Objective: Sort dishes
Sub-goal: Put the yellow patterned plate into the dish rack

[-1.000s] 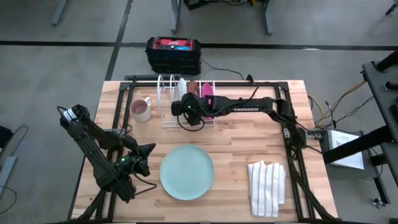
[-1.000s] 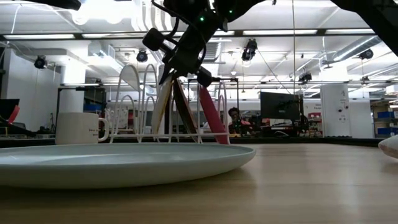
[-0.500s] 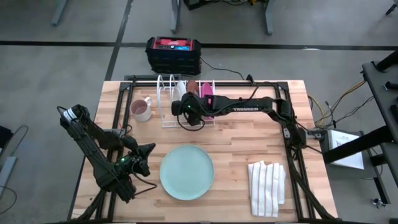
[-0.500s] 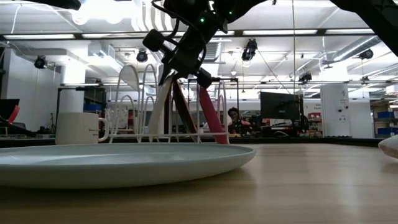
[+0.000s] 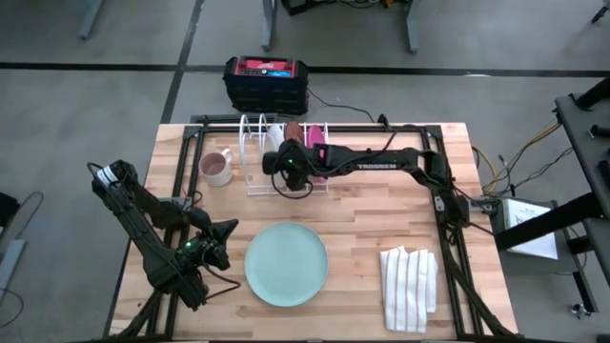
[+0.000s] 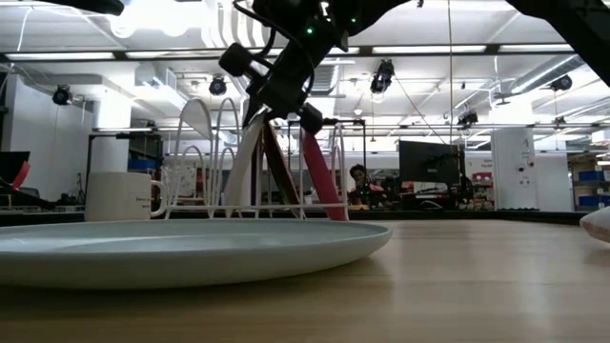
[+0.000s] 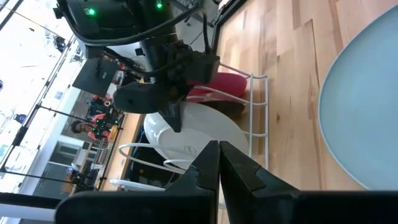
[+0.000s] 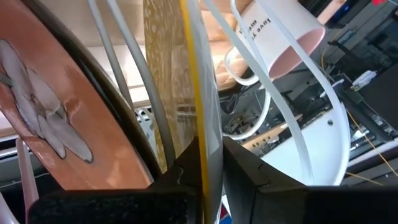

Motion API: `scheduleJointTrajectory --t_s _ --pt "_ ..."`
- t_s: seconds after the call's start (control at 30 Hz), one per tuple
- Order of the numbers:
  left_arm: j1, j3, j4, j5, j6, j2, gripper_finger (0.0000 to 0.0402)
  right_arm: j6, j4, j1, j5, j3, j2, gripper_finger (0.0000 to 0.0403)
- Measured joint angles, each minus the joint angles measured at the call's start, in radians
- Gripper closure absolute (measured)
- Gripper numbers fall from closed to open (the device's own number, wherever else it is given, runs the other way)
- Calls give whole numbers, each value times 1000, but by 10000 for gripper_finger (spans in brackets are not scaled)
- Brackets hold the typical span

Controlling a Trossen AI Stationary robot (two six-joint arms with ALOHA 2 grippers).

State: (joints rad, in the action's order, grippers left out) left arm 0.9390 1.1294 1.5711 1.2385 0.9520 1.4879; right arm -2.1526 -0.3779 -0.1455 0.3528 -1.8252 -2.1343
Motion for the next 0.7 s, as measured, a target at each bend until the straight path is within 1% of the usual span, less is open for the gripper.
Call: scheduleJointTrajectory --t_s 0.37,0.7 --pt "0 0 0 0 0 0 401 15 22 2 13 0 5 366" --pt "0 0 -1 0 0 0 401 121 56 8 24 1 7 366"
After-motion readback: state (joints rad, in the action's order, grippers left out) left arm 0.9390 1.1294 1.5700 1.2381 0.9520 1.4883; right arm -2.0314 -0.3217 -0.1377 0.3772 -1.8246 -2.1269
